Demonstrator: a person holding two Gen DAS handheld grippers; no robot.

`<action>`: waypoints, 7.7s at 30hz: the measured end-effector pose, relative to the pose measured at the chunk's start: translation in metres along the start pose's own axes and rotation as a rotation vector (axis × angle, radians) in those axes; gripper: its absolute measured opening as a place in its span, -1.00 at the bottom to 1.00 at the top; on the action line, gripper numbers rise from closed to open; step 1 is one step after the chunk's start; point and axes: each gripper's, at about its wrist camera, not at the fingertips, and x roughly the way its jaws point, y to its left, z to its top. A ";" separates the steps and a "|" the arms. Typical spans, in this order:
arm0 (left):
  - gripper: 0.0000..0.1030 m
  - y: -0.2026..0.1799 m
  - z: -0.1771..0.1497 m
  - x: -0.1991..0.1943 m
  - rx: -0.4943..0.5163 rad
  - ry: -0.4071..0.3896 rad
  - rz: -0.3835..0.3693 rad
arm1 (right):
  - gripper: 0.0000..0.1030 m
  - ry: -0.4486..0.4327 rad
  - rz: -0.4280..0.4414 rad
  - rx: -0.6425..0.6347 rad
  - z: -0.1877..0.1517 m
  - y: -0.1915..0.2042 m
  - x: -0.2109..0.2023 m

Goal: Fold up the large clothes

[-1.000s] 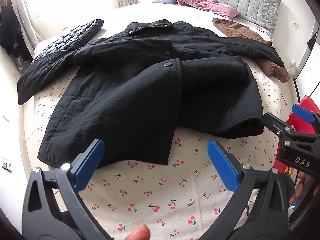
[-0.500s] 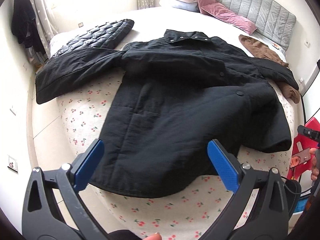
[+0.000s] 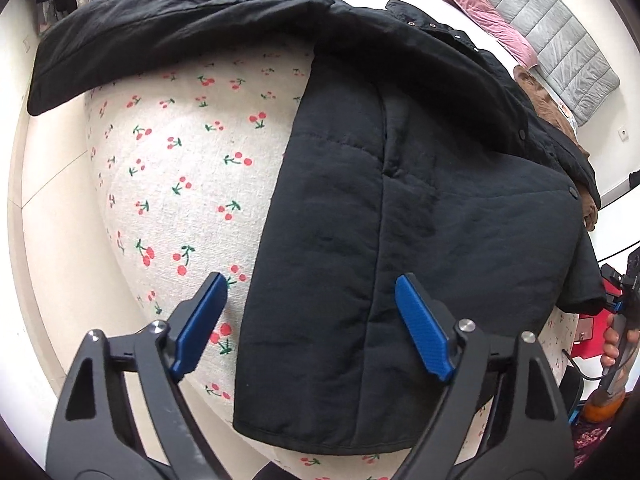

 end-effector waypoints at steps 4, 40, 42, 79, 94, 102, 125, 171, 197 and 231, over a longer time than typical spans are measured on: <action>0.65 0.002 -0.002 0.005 -0.010 -0.006 -0.025 | 0.81 0.024 -0.004 -0.002 0.000 0.003 0.014; -0.49 -0.016 -0.108 -0.047 0.011 0.157 0.187 | -0.48 -0.046 -0.399 0.034 -0.064 -0.111 -0.095; -0.18 -0.015 -0.103 -0.055 0.014 0.121 0.212 | -0.13 -0.052 -0.378 0.071 -0.065 -0.119 -0.097; 0.66 -0.165 0.321 0.195 0.117 -0.293 -0.098 | 0.18 -0.239 -0.459 -0.358 0.362 -0.015 0.200; 0.66 -0.252 0.297 0.162 0.364 -0.279 -0.047 | 0.76 -0.391 -0.748 -0.550 0.368 -0.052 0.057; 0.65 -0.387 0.313 0.185 0.539 -0.311 -0.077 | 0.77 -0.500 -0.839 -0.068 0.374 -0.246 -0.098; 0.44 -0.456 0.347 0.254 0.475 -0.248 0.150 | -0.12 -0.554 -0.765 0.101 0.336 -0.299 -0.125; 0.97 -0.043 0.184 -0.067 -0.118 -0.189 0.103 | 0.75 -0.277 -0.361 -0.248 0.147 0.077 -0.042; -0.83 0.298 0.157 -0.009 -0.927 -0.606 -0.191 | 0.75 -0.043 -0.339 -0.282 0.108 0.082 0.107; 0.07 -0.190 0.272 -0.092 0.273 -0.455 -0.440 | 0.76 -0.114 -0.181 -0.156 0.136 0.048 0.065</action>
